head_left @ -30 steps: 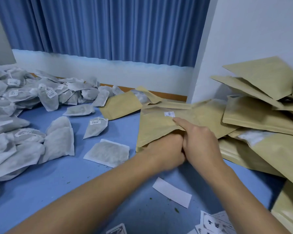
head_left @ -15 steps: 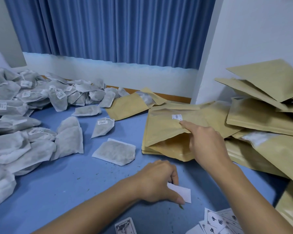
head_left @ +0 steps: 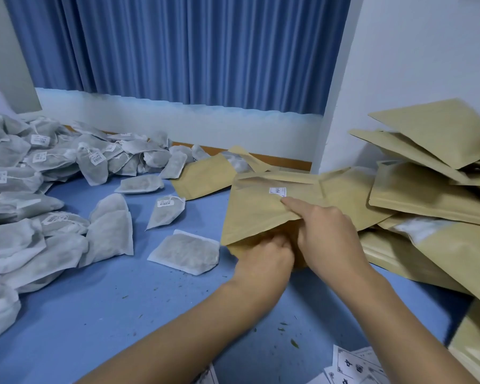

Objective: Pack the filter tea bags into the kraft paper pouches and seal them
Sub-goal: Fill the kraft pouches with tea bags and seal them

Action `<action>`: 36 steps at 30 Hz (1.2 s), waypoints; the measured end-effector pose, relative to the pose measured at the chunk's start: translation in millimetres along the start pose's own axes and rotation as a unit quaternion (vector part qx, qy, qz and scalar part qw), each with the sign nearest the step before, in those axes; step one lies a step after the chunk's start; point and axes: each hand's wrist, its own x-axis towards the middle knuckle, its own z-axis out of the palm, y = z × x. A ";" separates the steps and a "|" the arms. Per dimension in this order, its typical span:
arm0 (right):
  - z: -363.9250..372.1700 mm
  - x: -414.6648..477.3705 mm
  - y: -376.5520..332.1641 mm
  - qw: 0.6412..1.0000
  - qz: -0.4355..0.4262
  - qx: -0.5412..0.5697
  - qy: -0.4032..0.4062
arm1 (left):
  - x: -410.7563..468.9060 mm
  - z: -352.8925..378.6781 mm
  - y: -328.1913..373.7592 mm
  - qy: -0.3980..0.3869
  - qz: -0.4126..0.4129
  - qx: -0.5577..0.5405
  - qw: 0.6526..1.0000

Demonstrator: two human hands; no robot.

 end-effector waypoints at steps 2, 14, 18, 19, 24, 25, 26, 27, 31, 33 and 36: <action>1.2 -2.4 -4.7 1.000 -0.021 -0.008 -0.003 | 15.3 0.6 2.3 -0.062 -0.035 -0.097 0.993; -4.8 27.5 -10.8 0.997 -0.033 -0.052 0.051 | -18.2 -13.0 -30.5 0.268 0.093 -0.155 0.946; 2.4 48.2 -21.5 0.996 -0.031 -0.082 -0.006 | -59.1 -7.6 -76.2 0.330 -0.010 -0.127 0.935; 5.4 50.3 -23.2 0.996 -0.027 -0.081 -0.008 | -65.4 -3.6 -84.3 0.252 -0.113 -0.079 0.958; 19.9 57.7 -23.9 0.997 0.026 -0.058 -0.041 | -88.9 2.7 -110.9 0.057 -0.215 -0.131 0.966; 21.7 57.6 -24.0 0.997 0.030 -0.052 -0.044 | -89.3 -2.4 -107.7 0.096 -0.197 -0.170 0.961; 22.4 57.2 -23.8 0.997 0.033 -0.049 -0.046 | -88.9 -6.7 -103.6 0.138 -0.178 -0.192 0.955; 22.8 56.9 -23.3 0.997 0.034 -0.050 -0.046 | -87.7 -11.1 -98.6 0.190 -0.153 -0.197 0.950; 21.1 56.4 -23.2 0.997 0.038 -0.049 -0.048 | -75.2 -17.9 -75.2 0.376 0.026 -0.087 0.922; 17.8 57.0 -25.6 0.996 0.037 -0.051 -0.058 | -60.6 -20.1 -66.1 0.373 0.053 -0.049 0.925; 10.5 53.6 -30.1 0.998 0.007 -0.023 -0.059 | -19.9 -23.4 -52.7 0.226 -0.044 -0.030 0.973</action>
